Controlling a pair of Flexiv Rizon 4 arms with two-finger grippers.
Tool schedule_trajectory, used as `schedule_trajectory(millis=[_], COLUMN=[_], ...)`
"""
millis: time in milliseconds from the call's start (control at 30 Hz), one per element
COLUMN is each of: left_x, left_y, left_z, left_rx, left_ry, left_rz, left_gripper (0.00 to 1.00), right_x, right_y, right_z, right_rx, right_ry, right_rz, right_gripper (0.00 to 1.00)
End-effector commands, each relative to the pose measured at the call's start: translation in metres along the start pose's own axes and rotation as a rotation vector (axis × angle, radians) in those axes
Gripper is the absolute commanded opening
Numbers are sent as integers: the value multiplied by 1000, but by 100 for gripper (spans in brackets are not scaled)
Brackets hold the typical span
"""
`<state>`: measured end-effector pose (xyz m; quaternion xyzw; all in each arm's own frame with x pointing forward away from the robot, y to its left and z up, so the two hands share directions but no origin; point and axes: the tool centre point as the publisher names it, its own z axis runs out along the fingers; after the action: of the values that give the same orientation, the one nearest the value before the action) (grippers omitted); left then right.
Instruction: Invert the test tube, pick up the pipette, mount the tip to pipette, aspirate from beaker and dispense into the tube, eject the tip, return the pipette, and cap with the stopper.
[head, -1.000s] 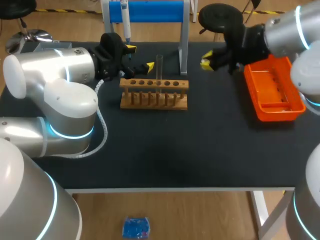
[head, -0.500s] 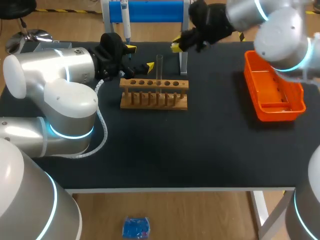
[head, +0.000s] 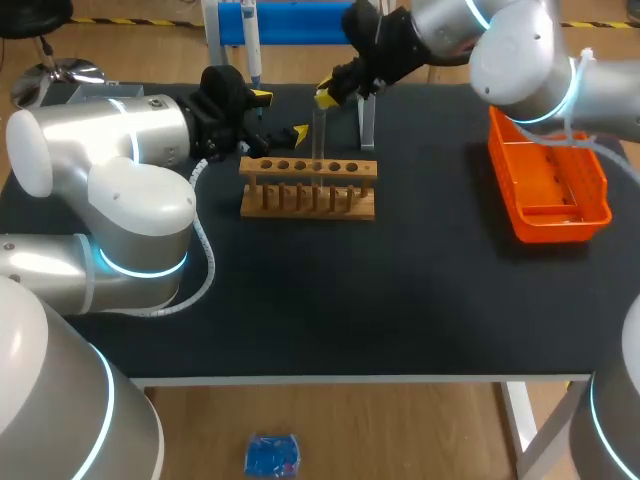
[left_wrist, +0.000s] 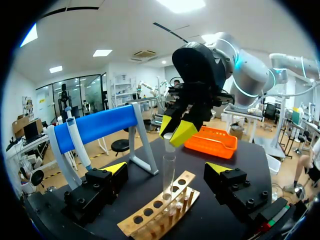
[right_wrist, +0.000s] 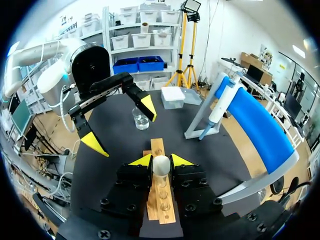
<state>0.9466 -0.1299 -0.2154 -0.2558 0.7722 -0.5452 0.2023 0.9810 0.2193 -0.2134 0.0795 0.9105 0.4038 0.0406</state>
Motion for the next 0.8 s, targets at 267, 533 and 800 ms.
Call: schedule_trajectory(millis=[267, 533, 800], left_x=[0, 0, 0], left_y=[0, 0, 0], left_z=[0, 0, 0], left_rx=[-3, -3, -3], left_ry=[1, 1, 1], left_rz=[0, 0, 0], left_gripper=[100, 100, 100], right_x=[3, 2, 0], right_y=[3, 0, -5], right_z=[5, 10, 13], right_rx=[14, 26, 40], right_ry=[-2, -4, -7], right_rz=[4, 0, 7], right_gripper=[0, 0, 0])
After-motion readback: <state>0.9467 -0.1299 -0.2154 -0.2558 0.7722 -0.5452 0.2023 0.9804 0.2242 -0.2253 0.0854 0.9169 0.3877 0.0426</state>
